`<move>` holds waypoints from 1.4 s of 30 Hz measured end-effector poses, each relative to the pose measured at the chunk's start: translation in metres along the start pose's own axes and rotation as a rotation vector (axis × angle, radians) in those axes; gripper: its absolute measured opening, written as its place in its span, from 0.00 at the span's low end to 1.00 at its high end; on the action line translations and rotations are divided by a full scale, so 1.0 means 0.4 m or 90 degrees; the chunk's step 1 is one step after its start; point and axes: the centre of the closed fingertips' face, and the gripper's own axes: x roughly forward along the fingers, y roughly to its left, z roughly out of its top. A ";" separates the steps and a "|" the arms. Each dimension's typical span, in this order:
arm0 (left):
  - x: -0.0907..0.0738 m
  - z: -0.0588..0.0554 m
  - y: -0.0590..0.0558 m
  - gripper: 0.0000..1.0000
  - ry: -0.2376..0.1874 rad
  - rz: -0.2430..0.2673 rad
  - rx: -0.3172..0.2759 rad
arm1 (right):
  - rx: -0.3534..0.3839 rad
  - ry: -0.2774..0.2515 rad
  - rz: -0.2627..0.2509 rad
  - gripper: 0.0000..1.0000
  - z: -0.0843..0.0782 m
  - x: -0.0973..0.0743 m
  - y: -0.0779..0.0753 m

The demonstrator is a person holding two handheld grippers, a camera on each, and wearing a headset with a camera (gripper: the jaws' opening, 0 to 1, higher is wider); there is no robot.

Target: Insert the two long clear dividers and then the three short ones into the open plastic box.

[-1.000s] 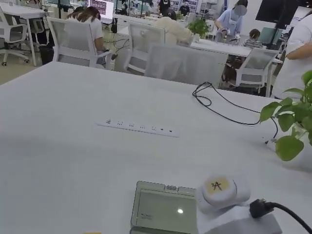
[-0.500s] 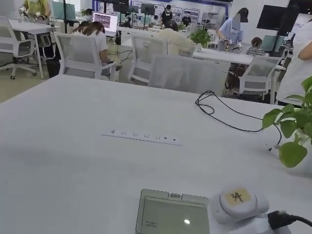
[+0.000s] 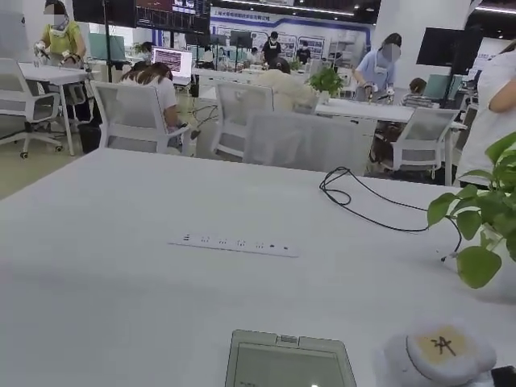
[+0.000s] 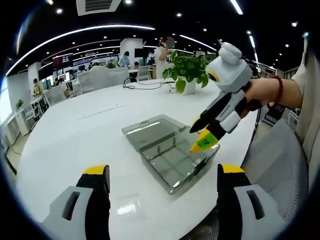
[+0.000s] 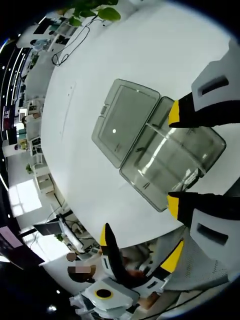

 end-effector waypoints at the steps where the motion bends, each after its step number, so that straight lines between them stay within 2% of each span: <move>1: -0.002 0.001 0.000 0.90 0.000 0.002 0.000 | -0.002 -0.004 0.001 0.55 0.000 -0.006 0.001; 7: -0.018 0.003 -0.002 0.90 0.001 0.014 0.000 | -0.018 -0.045 0.010 0.64 -0.001 -0.049 0.007; 16: -0.041 -0.007 0.001 0.88 0.014 0.033 -0.004 | -0.029 -0.083 0.017 0.75 -0.027 -0.096 0.005; 27: -0.058 -0.022 0.004 0.85 0.034 0.049 -0.008 | -0.018 -0.118 0.017 0.81 -0.049 -0.136 -0.008; 34: -0.052 -0.041 0.020 0.78 0.074 0.059 -0.024 | -0.018 -0.126 0.013 0.80 -0.048 -0.144 -0.012; 38: -0.048 -0.072 0.043 0.70 0.125 0.072 -0.034 | -0.022 -0.131 0.012 0.80 -0.047 -0.146 -0.010; 40: -0.043 -0.076 0.055 0.69 0.131 0.077 -0.036 | -0.027 -0.129 0.011 0.80 -0.049 -0.145 -0.010; 42: -0.041 -0.089 0.065 0.67 0.151 0.081 -0.040 | -0.030 -0.127 0.010 0.80 -0.050 -0.143 -0.010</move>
